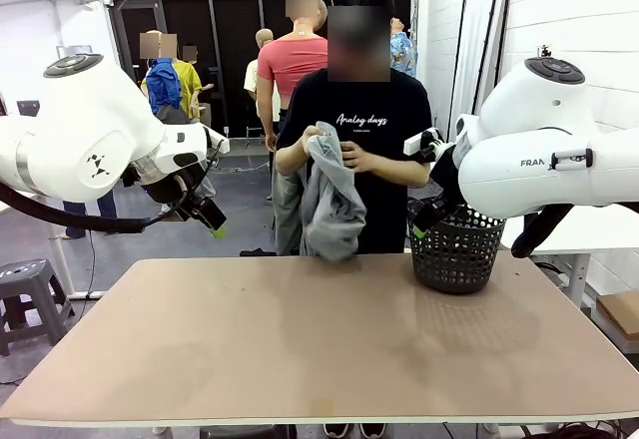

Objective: Fold the training pants.
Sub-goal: Grab both ends of the Training pants handed by a person.

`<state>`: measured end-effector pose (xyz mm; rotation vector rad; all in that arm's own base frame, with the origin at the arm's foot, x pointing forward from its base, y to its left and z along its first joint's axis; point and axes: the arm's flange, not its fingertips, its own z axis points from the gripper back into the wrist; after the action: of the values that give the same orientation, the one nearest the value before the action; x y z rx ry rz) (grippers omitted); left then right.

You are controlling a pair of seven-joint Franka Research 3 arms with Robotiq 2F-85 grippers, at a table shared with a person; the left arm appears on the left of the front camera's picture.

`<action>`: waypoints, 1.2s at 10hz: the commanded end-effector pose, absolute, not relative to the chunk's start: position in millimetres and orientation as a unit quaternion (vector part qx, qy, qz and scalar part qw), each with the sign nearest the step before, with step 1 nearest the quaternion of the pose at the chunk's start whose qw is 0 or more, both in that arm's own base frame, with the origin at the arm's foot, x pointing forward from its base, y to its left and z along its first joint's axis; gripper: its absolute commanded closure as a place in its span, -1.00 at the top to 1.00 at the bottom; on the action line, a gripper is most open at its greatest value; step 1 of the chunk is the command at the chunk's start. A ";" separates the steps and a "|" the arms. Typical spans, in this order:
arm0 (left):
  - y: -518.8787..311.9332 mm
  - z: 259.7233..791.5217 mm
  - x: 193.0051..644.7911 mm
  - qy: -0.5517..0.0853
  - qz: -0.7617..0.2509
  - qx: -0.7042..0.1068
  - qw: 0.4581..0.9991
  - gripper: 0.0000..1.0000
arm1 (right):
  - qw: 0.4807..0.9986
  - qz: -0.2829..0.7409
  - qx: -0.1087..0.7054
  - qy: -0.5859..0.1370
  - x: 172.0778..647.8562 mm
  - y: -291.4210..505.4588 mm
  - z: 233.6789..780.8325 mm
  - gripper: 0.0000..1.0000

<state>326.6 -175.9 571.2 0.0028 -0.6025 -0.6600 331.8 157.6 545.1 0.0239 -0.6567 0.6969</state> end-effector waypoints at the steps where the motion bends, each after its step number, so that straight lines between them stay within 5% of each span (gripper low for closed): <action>1: -175.5 570.3 328.4 -0.296 -0.322 -0.001 0.900 1.00 | 0.888 0.332 0.011 -0.318 331.9 157.9 545.6 1.00; 12: -175.5 570.3 328.4 -0.296 -0.322 -0.001 0.900 1.00 | 0.888 0.332 0.011 -0.318 331.9 157.9 545.6 1.00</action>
<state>326.6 -175.9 571.2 0.0028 -0.6025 -0.6600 331.8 157.6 545.1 0.0239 -0.6567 0.6968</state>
